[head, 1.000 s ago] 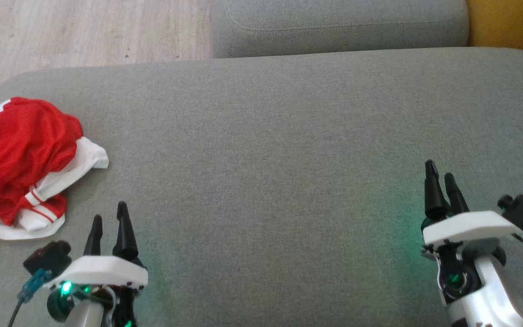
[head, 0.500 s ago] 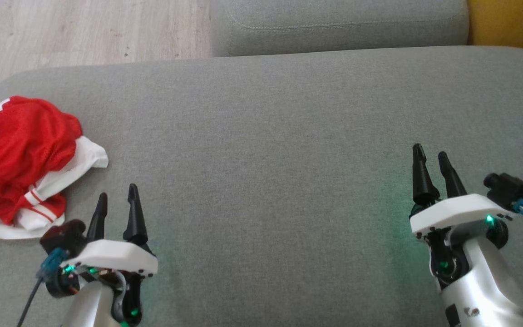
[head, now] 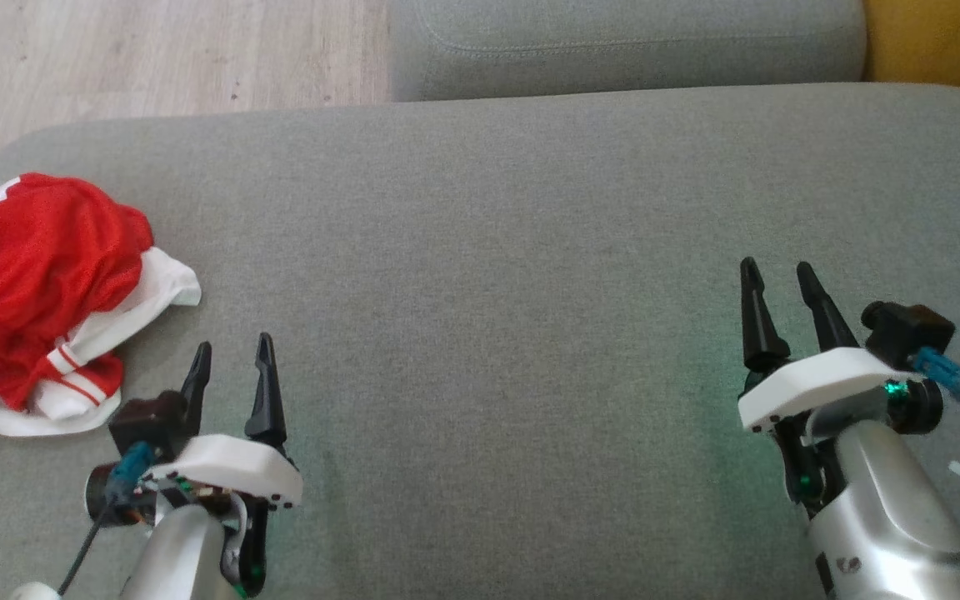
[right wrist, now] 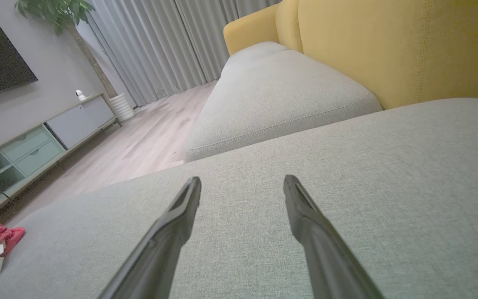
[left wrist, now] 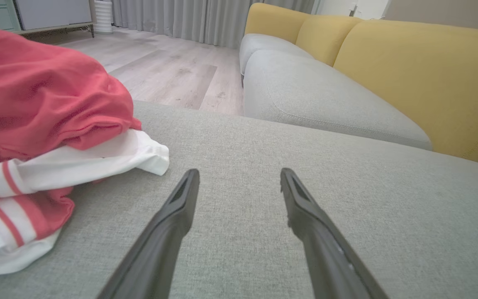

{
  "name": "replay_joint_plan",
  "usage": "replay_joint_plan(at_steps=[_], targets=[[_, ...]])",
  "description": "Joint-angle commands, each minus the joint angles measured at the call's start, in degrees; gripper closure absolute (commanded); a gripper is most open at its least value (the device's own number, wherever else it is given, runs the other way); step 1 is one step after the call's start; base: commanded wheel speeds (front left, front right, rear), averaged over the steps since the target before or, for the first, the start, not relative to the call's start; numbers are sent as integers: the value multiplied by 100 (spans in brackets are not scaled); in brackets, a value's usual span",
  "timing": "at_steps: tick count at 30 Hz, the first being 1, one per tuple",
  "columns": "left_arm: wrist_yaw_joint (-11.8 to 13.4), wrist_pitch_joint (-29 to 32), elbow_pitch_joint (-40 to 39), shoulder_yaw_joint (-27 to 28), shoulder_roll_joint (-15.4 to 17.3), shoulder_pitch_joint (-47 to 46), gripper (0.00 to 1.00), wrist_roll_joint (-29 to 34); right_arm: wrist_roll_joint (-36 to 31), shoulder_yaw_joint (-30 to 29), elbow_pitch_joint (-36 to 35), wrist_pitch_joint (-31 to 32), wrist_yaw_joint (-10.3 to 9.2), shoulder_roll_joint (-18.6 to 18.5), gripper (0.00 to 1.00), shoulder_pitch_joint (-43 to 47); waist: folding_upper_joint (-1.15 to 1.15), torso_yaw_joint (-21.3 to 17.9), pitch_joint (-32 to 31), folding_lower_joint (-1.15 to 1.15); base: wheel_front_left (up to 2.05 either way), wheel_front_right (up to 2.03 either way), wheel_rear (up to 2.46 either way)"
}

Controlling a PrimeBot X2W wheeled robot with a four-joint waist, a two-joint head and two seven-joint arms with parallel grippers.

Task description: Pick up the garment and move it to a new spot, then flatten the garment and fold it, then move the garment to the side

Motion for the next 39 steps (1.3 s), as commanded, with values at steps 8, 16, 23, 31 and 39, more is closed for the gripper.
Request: replay_joint_plan(at_steps=[8, 16, 23, 31, 39], targets=[[145, -225, -73, 141, -4, 18, 0, 596, -772, 39, -82, -233, 22, 68, 0, 85, 0, -4, -147, 0, 0, 0, 0], [255, -360, -103, 241, -53, 204, 0, 1091, -1423, -39, -156, -368, 23, 130, 0, 261, 0, -24, -225, 0, 0, 0, 0], [295, -470, -104, 307, -68, 289, 0, 1575, -1974, -96, -168, -479, 24, 148, 0, 351, 0, -46, -273, 0, 0, 0, 0], [298, -470, -144, 437, -105, 322, 0, 1544, -1813, -120, -179, -479, 24, 153, 0, 384, 0, -58, -258, 0, 0, 0, 0], [293, -470, -164, 476, -133, 306, 0, 1575, -1752, -81, -182, -479, 24, 154, 0, 375, 0, -22, -226, 0, 0, 0, 0]])
